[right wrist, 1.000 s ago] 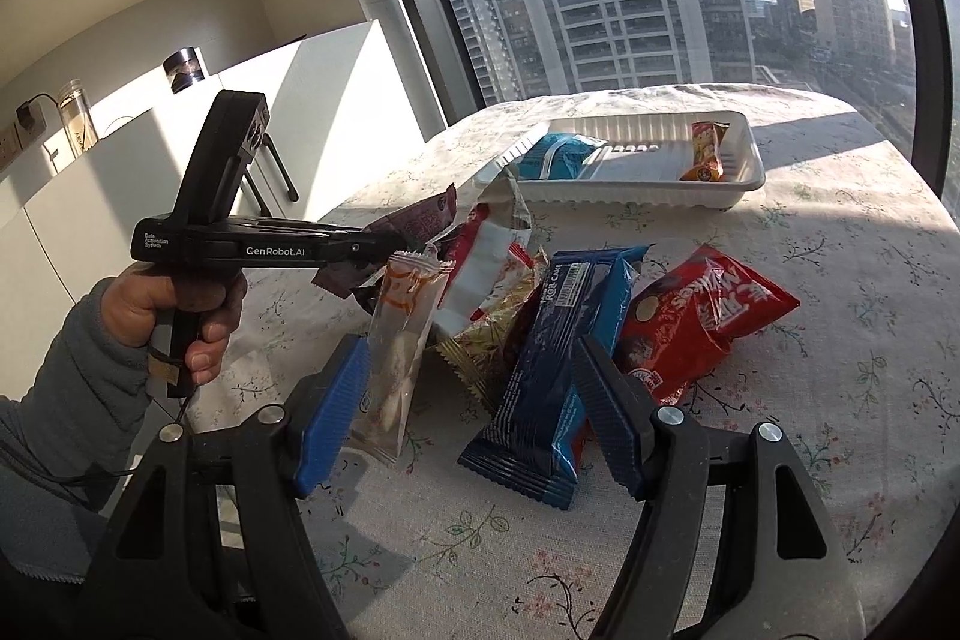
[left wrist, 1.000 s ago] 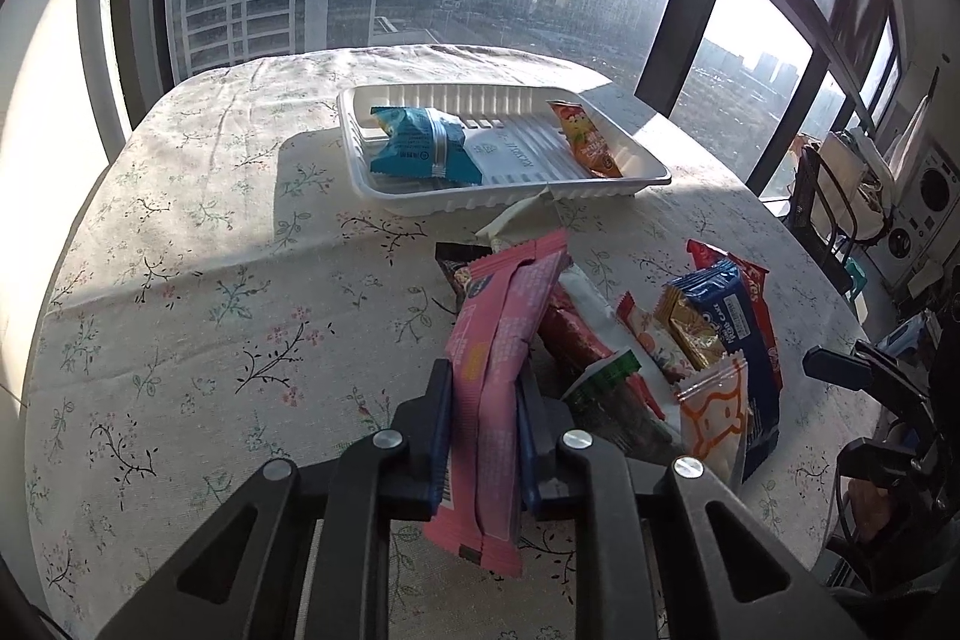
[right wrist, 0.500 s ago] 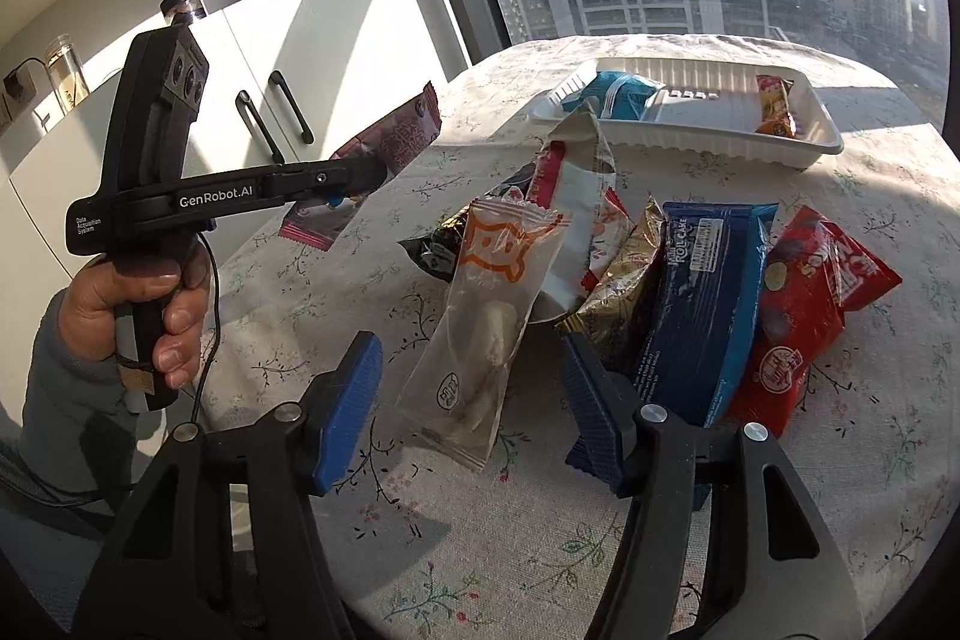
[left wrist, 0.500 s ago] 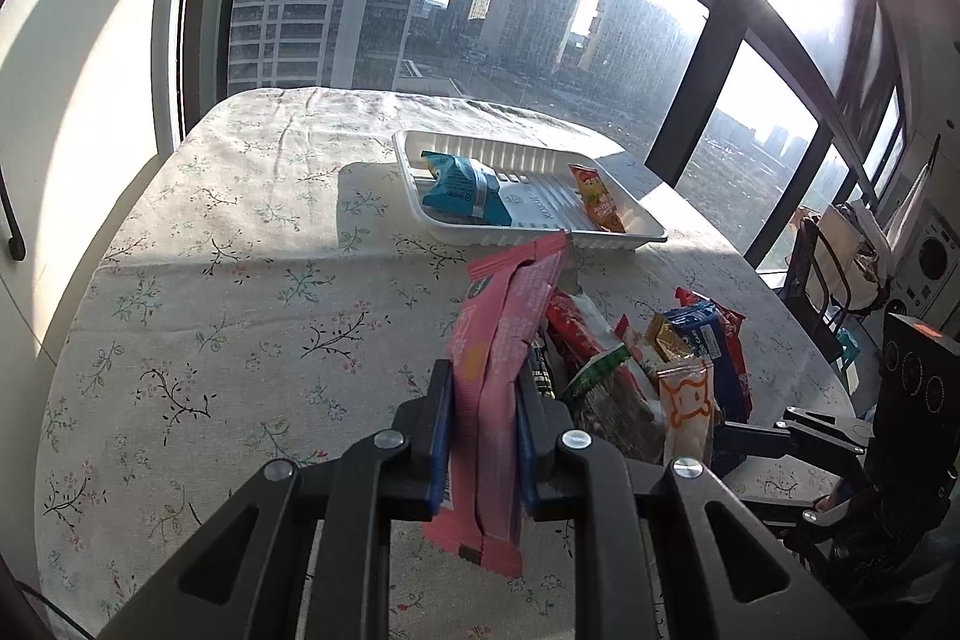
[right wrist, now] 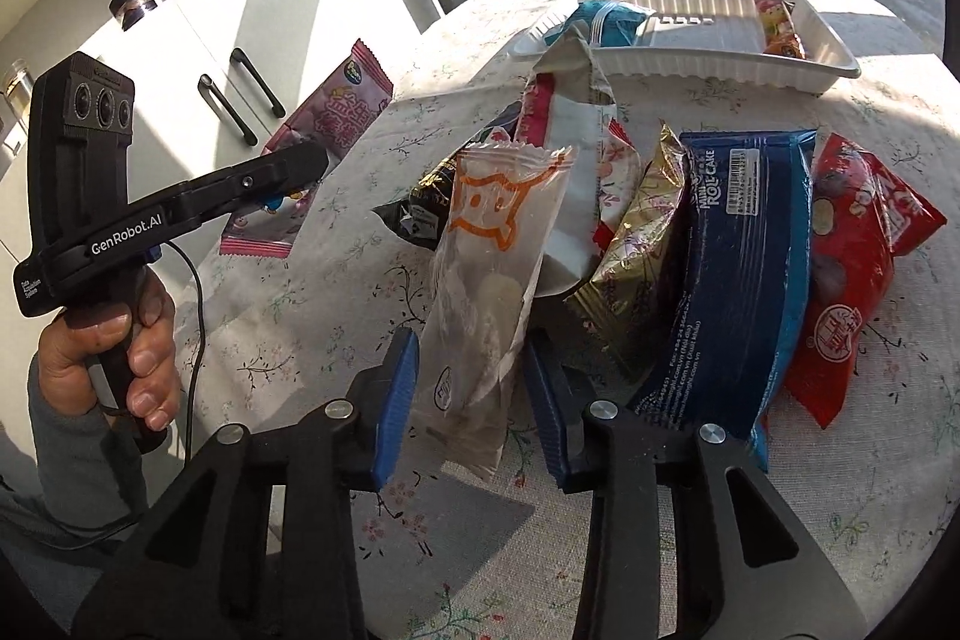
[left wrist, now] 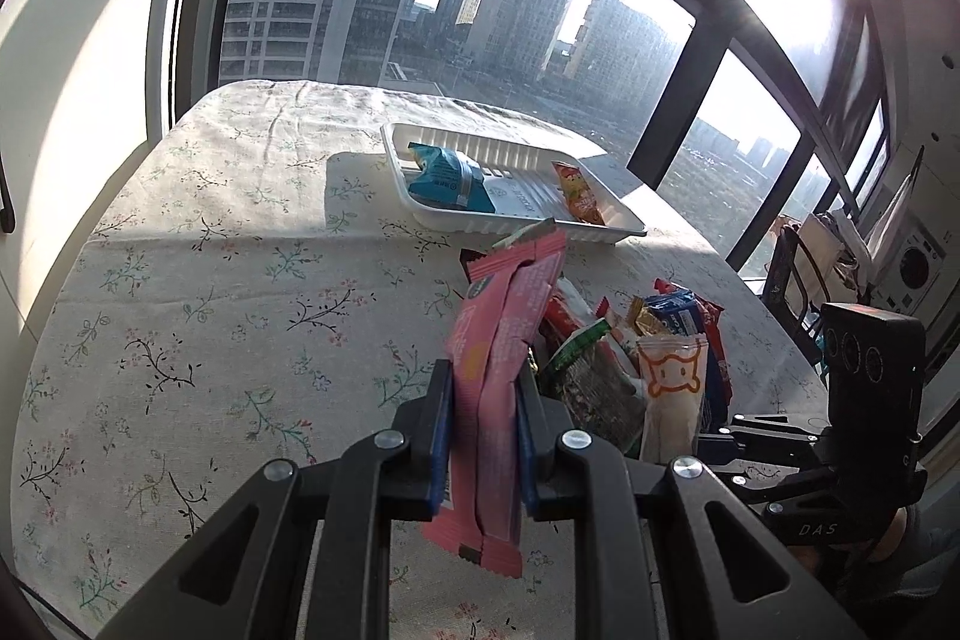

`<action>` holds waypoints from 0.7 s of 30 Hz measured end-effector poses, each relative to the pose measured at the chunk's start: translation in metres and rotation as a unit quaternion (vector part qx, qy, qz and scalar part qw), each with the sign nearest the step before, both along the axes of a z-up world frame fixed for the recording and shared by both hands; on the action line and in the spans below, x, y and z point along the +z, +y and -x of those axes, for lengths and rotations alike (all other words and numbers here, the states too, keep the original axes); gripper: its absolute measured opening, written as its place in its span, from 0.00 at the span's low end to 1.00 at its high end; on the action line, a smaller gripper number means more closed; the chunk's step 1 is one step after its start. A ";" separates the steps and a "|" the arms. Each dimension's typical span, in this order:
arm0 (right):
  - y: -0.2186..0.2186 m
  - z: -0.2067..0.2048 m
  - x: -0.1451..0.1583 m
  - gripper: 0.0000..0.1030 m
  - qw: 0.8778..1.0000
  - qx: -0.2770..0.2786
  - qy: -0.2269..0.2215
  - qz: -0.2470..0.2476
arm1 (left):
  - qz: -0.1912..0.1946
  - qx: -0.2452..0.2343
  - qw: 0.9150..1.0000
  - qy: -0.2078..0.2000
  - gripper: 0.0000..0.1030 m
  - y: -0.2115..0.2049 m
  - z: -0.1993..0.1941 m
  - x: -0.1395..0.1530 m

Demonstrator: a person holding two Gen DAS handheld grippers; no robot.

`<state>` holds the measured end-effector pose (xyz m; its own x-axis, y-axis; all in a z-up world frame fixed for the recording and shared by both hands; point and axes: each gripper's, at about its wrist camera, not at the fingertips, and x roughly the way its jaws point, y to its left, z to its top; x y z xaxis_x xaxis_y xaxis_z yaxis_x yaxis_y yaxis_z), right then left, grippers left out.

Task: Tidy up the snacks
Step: 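Grasp the clear pastry packet with the right gripper while the left gripper holds the pink bar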

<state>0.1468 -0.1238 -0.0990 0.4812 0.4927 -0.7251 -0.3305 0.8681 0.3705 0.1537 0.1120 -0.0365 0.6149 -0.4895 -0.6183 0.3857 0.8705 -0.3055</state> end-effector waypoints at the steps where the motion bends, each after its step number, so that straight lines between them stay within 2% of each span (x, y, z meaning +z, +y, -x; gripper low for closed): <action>1: 0.001 0.000 0.000 0.25 1.000 0.002 0.000 0.001 | 0.001 0.000 1.000 0.001 0.18 0.000 0.000 -0.001; 3: 0.003 0.000 0.000 0.19 1.000 0.006 -0.001 0.004 | 0.002 0.001 1.000 0.002 0.18 0.000 0.000 -0.001; 7: 0.002 0.005 0.002 0.16 1.000 0.011 -0.001 0.002 | 0.002 0.002 1.000 0.001 0.18 0.001 0.000 -0.001; 14: -0.009 0.016 0.008 0.14 1.000 0.015 -0.002 -0.012 | 0.008 0.002 1.000 -0.003 0.18 0.000 0.003 0.003; 21: -0.034 0.021 0.027 0.14 0.998 0.018 -0.012 -0.063 | 0.020 -0.002 1.000 -0.008 0.18 -0.002 -0.001 0.010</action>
<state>0.1261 -0.1579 -0.0723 0.4787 0.5961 -0.6446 -0.3705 0.8028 0.4672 0.1548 0.1102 -0.0261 0.6219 -0.5163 -0.5888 0.3948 0.8561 -0.3336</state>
